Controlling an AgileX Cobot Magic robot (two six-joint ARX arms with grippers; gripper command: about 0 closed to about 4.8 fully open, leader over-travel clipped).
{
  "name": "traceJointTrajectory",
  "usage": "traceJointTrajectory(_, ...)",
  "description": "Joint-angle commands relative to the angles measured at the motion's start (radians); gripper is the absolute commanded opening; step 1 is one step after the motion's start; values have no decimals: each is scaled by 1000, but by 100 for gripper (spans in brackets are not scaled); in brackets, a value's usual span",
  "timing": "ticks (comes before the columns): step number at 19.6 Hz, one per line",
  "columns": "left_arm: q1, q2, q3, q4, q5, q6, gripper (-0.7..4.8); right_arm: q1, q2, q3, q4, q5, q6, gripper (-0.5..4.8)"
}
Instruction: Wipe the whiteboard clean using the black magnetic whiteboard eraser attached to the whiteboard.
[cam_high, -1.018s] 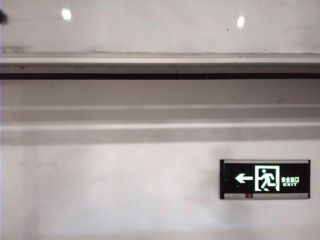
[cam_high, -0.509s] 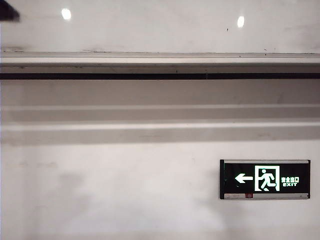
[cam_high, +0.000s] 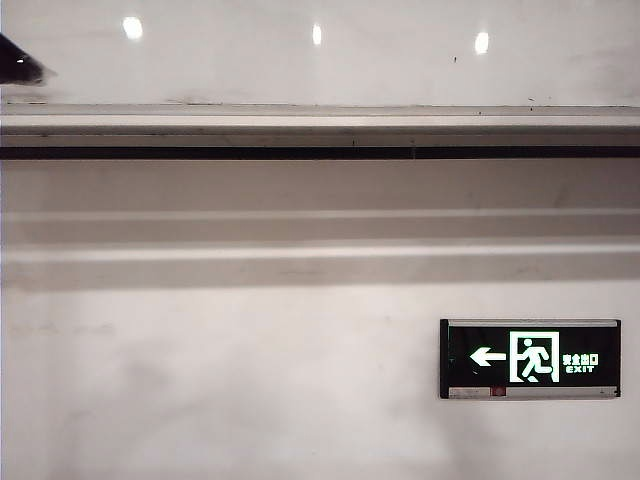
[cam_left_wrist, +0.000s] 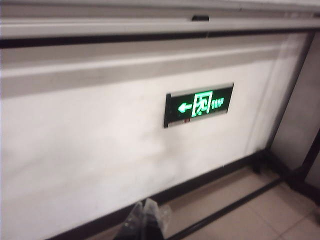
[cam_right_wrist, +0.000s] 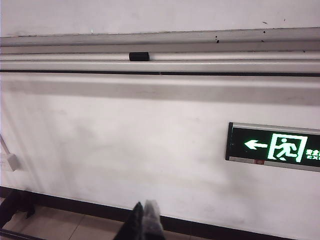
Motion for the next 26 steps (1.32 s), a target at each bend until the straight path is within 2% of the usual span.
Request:
traceJointTrajectory(1, 59, -122, -49, -5, -8, 10, -6, 1, 0, 4, 14, -2, 5, 0)
traceJointTrajectory(4, 177, -248, -106, -61, 17, 15, -6, 1, 0, 4, 13, -2, 5, 0)
traceJointTrajectory(7, 300, -251, -121, -114, 66, 15, -6, 1, -2, 4, 14, -6, 5, 0)
traceJointTrajectory(12, 462, -251, -171, -108, 193, 15, -6, 1, -2, 4, 9, -2, 5, 0)
traceJointTrajectory(14, 523, -251, -204, -87, 204, 15, -6, 1, -2, 4, 7, -2, 5, 0)
traceJointTrajectory(18, 584, -251, -212, -84, 200, 16, -6, 1, -2, 4, -8, -2, 5, 0)
traceJointTrajectory(20, 594, -251, -212, -84, 196, 22, -6, 1, -2, 4, -10, -2, 5, 0)
traceJointTrajectory(22, 597, -251, -212, -77, 188, 68, -6, 1, -2, 4, -10, -2, 5, 0)
traceJointTrajectory(26, 596, -251, -212, -44, 179, 60, -6, 1, -2, 4, -10, -2, 5, 0)
